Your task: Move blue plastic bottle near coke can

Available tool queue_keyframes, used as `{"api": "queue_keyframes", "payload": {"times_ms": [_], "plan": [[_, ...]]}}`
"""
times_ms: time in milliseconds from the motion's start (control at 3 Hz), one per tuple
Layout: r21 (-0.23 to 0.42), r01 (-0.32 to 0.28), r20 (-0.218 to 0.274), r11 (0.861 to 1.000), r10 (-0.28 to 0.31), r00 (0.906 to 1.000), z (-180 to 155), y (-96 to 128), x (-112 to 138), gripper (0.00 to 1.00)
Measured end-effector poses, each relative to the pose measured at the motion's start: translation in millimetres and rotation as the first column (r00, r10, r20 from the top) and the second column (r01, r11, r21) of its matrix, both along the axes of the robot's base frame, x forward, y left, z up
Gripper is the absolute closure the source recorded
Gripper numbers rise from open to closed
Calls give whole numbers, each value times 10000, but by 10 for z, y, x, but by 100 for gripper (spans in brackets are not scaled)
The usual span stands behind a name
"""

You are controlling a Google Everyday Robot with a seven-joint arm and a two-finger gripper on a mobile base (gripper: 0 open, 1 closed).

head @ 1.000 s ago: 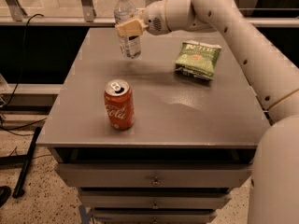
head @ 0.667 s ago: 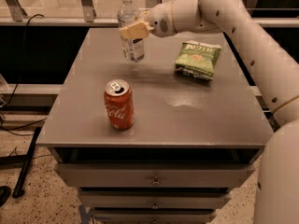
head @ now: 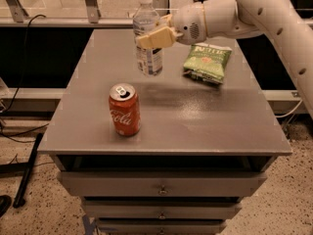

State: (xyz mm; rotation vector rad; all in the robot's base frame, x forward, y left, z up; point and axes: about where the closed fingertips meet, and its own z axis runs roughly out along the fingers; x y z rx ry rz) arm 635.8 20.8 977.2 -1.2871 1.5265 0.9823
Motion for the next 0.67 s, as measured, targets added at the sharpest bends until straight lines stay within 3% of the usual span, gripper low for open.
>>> {"api": "queue_keyframes", "payload": {"times_ms": [667], "plan": [[215,-992,-142,9948,995,9949,-57,-259,-623,100]]}}
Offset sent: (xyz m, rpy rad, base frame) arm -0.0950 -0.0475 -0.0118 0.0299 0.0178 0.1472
